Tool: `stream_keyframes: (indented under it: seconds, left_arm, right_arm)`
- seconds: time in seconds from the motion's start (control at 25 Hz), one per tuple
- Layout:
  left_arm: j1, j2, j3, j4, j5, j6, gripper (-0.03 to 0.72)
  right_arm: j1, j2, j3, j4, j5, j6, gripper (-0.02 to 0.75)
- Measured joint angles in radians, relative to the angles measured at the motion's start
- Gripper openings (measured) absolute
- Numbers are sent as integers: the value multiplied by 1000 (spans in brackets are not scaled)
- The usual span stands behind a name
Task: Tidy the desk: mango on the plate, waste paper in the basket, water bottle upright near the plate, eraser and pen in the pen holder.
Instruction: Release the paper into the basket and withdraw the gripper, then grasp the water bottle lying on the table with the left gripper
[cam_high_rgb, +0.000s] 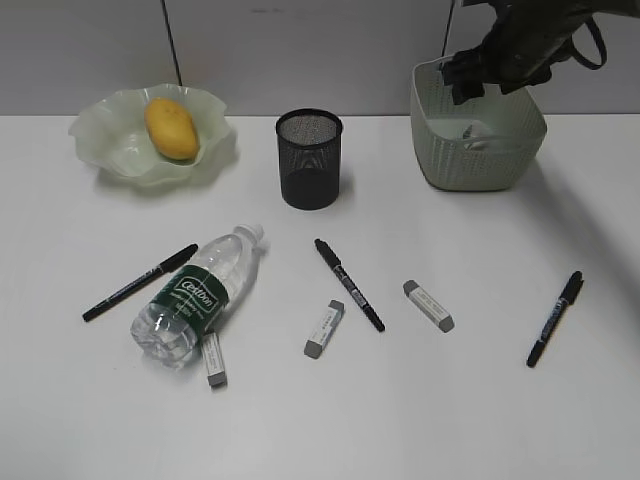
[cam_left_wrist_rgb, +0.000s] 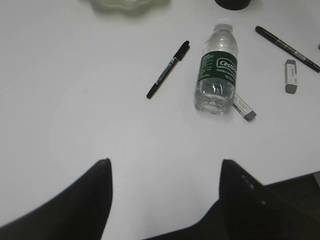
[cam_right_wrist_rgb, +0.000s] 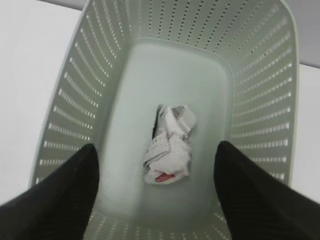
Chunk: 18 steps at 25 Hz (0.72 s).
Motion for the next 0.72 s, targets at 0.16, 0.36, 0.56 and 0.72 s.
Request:
stream_keyframes:
  seconds: [0.16,0.36,0.56,0.72]
  left_arm:
    - [0,0,0,0,0,0,508]
    - [0,0,0,0,-1,0,508]
    - [0,0,0,0,-1,0,508]
    - [0,0,0,0,-1,0,508]
  right_arm:
    - [1,0,-74,2,133,-5,576]
    - [1,-1,-225,23,413,-13,576]
    - [1,-55,-273,52,579,-13,576]
    - [1,-139,-257,56,599,-14,576]
